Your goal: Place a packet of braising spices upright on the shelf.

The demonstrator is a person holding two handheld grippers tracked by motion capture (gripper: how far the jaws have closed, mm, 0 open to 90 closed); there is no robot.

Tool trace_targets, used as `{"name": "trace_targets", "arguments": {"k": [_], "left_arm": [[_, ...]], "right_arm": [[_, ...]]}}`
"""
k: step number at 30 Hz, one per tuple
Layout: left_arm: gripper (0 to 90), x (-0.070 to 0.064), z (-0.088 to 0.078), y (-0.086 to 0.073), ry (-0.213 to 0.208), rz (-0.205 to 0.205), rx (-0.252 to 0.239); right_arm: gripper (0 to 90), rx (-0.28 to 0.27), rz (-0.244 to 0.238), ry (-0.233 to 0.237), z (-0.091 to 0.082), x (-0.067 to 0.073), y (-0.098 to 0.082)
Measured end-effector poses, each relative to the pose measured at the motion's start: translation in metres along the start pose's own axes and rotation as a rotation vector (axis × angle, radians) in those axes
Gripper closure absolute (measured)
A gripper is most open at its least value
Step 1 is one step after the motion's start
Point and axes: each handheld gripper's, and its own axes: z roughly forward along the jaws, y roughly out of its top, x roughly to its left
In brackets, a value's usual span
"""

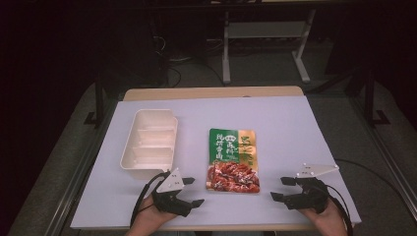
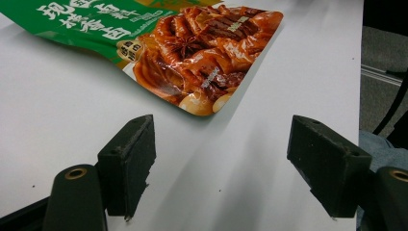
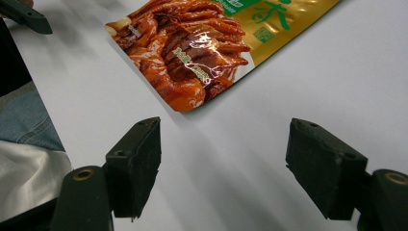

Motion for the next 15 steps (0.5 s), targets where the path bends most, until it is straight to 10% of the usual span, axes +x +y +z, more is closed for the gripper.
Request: {"name": "trace_targets", "arguments": {"k": [15], "left_arm": [[27.9,-0.0025,0.0047,0.0046,-0.005,0.005,0.003]], "right_arm": [[27.3,-0.016,0.001,0.001,-0.0031,-0.0014,-0.0004]]}}
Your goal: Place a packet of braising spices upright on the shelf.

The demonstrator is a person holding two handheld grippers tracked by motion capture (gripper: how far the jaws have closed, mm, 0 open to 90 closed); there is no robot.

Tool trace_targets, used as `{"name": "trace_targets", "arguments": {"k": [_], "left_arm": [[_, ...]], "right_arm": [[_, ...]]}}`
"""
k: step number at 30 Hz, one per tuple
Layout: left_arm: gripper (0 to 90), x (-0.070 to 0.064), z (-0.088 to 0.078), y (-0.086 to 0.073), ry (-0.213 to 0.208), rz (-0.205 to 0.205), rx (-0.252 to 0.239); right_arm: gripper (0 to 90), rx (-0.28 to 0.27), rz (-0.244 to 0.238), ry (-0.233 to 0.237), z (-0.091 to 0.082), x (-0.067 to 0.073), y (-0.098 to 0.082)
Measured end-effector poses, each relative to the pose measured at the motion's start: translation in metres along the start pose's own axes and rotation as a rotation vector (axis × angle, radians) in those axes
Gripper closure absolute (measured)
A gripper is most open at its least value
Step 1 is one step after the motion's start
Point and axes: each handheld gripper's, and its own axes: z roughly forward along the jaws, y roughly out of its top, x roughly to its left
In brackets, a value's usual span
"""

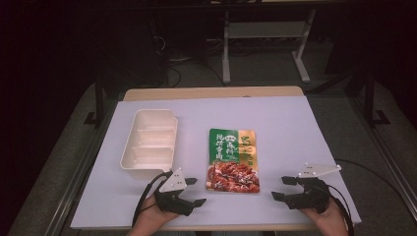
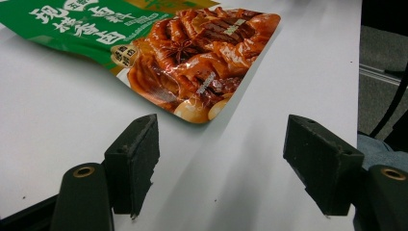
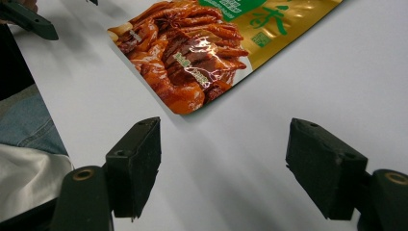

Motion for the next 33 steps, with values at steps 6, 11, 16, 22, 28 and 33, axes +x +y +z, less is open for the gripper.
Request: {"name": "trace_targets", "arguments": {"k": [6,11,16,22,28,33], "left_arm": [[28.3,-0.002,0.002,0.001,-0.004,0.005,0.003],[28.7,-0.002,0.002,0.002,-0.005,0.006,0.002],[29.9,-0.001,0.003,0.003,0.001,0.005,0.002],[32.1,0.000,0.006,0.007,0.001,-0.005,-0.001],[35.7,0.004,0.012,0.015,0.008,-0.007,0.005],[40.5,0.007,0.025,0.026,0.004,0.006,0.029]], "right_arm": [[27.2,0.003,-0.004,-0.003,0.000,0.000,0.000],[27.1,0.004,-0.004,-0.006,0.000,0.000,0.000],[27.1,0.008,0.001,-0.006,0.001,0.000,0.000],[27.0,0.010,0.000,-0.009,0.001,0.000,0.000],[26.6,-0.002,0.015,-0.013,0.000,-0.003,-0.001],[26.3,0.004,0.013,-0.024,0.000,-0.005,-0.001]]}}
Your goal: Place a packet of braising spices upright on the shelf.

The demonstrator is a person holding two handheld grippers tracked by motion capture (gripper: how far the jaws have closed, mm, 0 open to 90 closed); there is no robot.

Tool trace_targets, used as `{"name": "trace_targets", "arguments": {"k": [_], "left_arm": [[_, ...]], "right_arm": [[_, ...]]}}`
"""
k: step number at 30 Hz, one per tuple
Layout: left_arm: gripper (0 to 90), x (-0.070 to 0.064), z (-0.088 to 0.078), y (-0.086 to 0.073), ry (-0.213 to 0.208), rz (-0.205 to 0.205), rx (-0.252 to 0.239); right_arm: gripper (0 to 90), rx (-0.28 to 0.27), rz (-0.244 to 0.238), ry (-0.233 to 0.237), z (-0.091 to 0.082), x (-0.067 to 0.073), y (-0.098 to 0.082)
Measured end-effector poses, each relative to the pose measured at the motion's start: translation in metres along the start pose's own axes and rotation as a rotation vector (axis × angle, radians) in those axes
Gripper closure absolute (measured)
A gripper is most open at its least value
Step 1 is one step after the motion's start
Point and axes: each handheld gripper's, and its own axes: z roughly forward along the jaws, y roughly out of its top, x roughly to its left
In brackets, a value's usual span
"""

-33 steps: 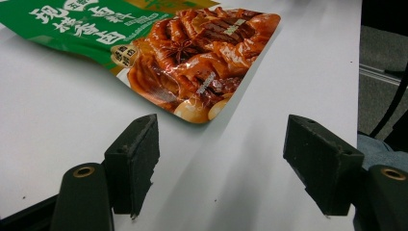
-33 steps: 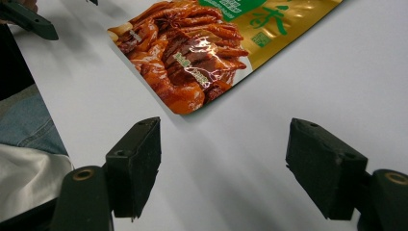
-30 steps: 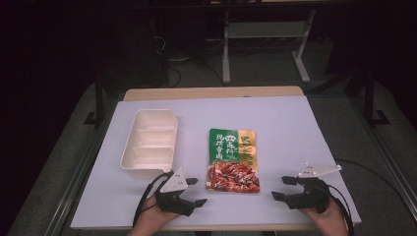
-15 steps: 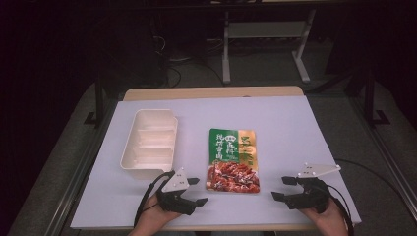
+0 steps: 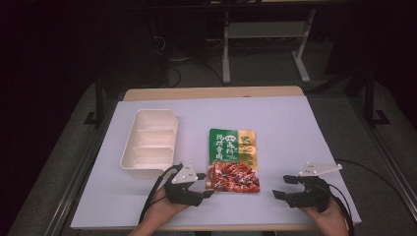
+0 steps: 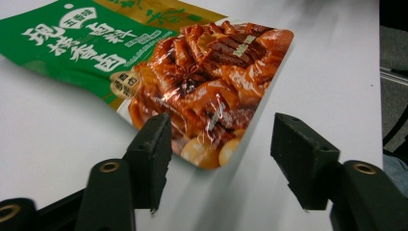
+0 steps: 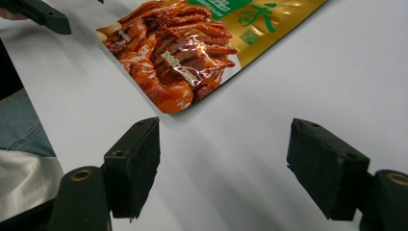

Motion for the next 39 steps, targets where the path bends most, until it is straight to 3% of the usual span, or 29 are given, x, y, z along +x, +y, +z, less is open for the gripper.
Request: {"name": "trace_targets", "arguments": {"k": [9,10,13,14,20,29,39], "left_arm": [[55.0,0.003,0.021,0.017,0.036,0.005,0.062],[61.8,0.004,0.025,0.018,0.039,0.007,0.081],[73.0,0.004,0.029,0.018,0.024,0.005,0.100],[75.8,0.004,0.031,0.017,0.026,0.021,0.126],[88.6,0.009,0.035,0.014,0.001,0.010,0.146],[89.8,0.009,0.035,0.014,-0.004,0.013,0.148],[89.8,0.013,0.034,0.010,-0.019,-0.013,0.118]], "right_arm": [[25.9,0.009,-0.001,-0.009,0.000,-0.001,0.000],[25.8,0.004,-0.001,-0.011,0.000,-0.001,0.000],[24.8,0.005,0.002,-0.024,0.000,-0.001,0.001],[24.7,0.000,0.008,-0.026,-0.001,-0.001,0.002],[23.9,-0.018,0.034,-0.030,0.002,-0.005,0.013],[23.8,0.008,0.039,-0.033,0.014,-0.017,0.043],[22.9,0.031,0.017,-0.023,0.038,-0.032,0.108]]}}
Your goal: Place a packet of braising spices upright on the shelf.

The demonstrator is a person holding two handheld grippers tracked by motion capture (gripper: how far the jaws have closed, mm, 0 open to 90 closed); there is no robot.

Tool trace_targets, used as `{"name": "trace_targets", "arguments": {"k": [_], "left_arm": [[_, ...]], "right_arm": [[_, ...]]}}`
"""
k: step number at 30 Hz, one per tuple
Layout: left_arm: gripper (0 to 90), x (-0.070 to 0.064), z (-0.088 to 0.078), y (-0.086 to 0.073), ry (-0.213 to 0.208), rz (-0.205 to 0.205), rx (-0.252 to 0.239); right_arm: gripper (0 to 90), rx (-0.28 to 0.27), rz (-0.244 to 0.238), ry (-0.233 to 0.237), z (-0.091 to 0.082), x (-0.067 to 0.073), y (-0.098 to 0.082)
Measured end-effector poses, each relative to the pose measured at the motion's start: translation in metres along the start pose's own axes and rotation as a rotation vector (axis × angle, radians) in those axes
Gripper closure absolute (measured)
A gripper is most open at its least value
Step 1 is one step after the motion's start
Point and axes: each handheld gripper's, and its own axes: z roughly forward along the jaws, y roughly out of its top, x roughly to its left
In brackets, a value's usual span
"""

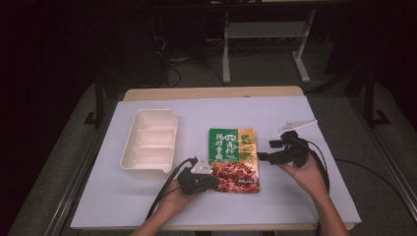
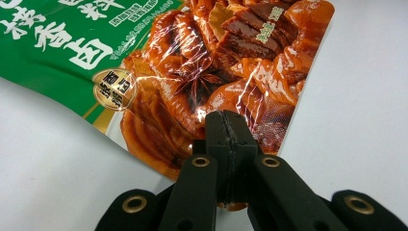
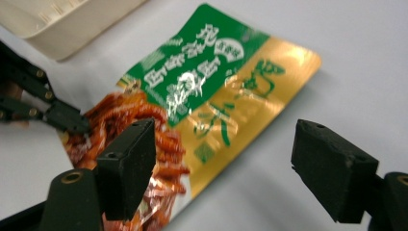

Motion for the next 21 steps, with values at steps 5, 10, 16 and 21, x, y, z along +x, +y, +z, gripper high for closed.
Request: {"name": "trace_targets", "arguments": {"k": [5,10,16,21], "left_arm": [[89.8,0.001,0.000,-0.002,-0.005,-0.004,-0.013],[89.8,0.001,0.000,-0.002,-0.011,-0.010,-0.015],[89.8,0.000,0.000,-0.002,-0.001,0.001,-0.011],[89.8,0.000,0.000,-0.002,-0.004,-0.001,-0.013]], "right_arm": [[23.8,0.032,-0.008,-0.005,0.014,-0.003,0.020],[25.9,0.047,0.001,-0.007,0.029,-0.010,0.030],[26.8,0.122,0.065,-0.042,0.062,-0.030,0.035],[28.6,0.156,0.111,-0.045,0.075,-0.041,0.030]]}}
